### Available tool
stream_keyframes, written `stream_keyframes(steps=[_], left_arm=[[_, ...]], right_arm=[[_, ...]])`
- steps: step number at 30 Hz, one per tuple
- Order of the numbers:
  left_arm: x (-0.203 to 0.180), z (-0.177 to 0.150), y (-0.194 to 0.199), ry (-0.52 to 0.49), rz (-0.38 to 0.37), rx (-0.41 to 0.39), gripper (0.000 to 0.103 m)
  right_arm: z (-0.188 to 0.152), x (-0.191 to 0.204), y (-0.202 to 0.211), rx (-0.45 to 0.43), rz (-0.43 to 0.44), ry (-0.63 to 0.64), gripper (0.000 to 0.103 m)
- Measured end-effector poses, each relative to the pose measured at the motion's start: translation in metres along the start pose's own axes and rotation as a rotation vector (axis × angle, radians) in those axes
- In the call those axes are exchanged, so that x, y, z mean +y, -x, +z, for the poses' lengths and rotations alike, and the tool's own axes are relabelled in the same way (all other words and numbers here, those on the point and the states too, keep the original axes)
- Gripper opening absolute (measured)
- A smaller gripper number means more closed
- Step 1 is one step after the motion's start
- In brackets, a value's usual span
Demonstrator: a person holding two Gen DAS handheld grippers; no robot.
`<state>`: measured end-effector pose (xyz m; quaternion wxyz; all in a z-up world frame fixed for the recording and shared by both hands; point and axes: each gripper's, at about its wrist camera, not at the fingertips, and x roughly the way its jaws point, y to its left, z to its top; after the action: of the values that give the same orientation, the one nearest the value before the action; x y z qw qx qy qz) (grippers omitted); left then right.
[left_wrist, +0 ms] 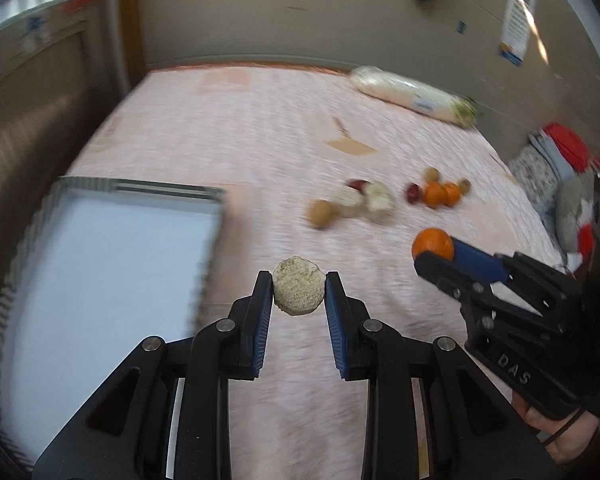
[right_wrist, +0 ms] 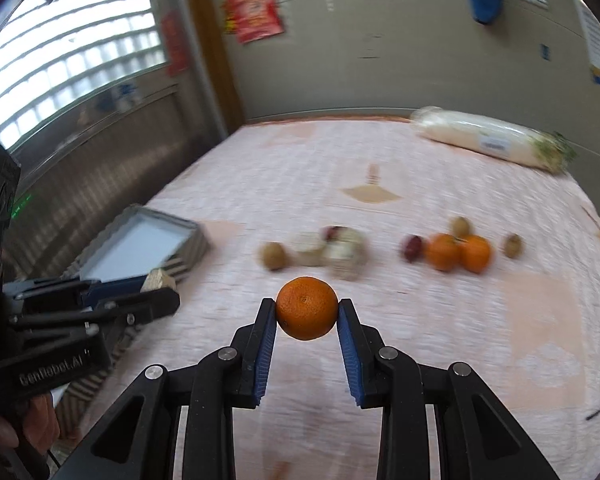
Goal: Organize fruits
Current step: 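Carry the pastry and the orange in both tools over the striped tray, then open the left tool to drop the pastry while the right tool releases the orange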
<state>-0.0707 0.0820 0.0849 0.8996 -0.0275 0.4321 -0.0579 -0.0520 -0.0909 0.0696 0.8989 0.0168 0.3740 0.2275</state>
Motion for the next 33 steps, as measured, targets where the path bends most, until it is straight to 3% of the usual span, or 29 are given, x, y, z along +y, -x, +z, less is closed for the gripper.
stream_keyframes(steps=[9,18,26,33], left_arm=[[0.072,0.004,0.022,0.1,0.097,-0.049,0.026],[0.132,-0.003,-0.005,0.215,0.151,0.014,0.026],[0.157,-0.006,-0.024,0.263,0.192,0.05,0.026],[0.168,-0.01,-0.033,0.298,0.216,0.085,0.026]], right_arm=[[0.022,0.077,-0.027,0.01,0.117,0.111,0.03],[0.044,0.134,-0.086,0.081,0.176,0.232,0.03],[0.053,0.172,-0.142,0.165,0.192,0.328,0.03],[0.049,0.18,-0.164,0.22,0.195,0.342,0.03]])
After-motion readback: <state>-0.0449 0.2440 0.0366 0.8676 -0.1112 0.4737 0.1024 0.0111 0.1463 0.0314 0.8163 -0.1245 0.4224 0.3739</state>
